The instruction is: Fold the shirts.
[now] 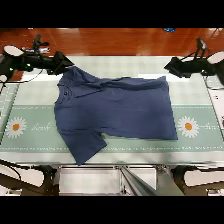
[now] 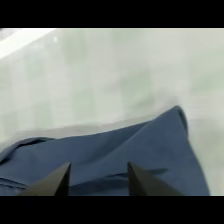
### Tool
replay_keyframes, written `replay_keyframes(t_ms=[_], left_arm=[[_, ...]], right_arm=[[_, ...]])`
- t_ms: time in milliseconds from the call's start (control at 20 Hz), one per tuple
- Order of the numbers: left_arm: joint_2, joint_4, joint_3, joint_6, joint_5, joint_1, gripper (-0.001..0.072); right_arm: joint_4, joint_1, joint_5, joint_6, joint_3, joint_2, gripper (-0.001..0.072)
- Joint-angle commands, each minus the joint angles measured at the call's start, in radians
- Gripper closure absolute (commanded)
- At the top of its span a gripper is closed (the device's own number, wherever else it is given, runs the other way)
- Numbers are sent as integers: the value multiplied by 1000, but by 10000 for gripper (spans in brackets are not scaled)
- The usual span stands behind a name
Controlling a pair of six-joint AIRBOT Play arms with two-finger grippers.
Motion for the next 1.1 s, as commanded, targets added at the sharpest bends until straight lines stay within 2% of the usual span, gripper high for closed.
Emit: replay_keyframes(t_ms=[0, 100, 150, 250, 300, 450, 550, 650, 800, 1050], left_arm=[[-24, 158, 99, -130, -378, 118, 202], [19, 227, 85, -59, -537, 219, 202], [74, 237, 29, -40, -537, 260, 202], [216, 237, -163, -2, -451, 324, 202], [299, 237, -297, 43, -399, 357, 201], [493, 235, -712, 128, -345, 457, 201], [550, 209, -898, 147, -295, 523, 201], [548, 210, -969, 182, -293, 583, 201], [541, 210, -995, 177, -267, 600, 201], [464, 201, -995, 166, -191, 467, 203]], right_arm=[[-38, -100, 213, 10, 138, 10, 297], [-80, -186, 324, -23, 139, 107, 297], [-111, -212, 339, -43, 121, 163, 297], [-149, -258, 328, -44, 6, 300, 297], [-148, -279, 304, -48, -100, 381, 296], [-128, -303, 198, -28, -513, 640, 296], [-40, -302, 142, -51, -775, 815, 296], [3, -302, 156, -53, -928, 951, 296], [30, -302, 220, -30, -1015, 1084, 297], [40, -302, 241, 5, -1017, 1123, 297]])
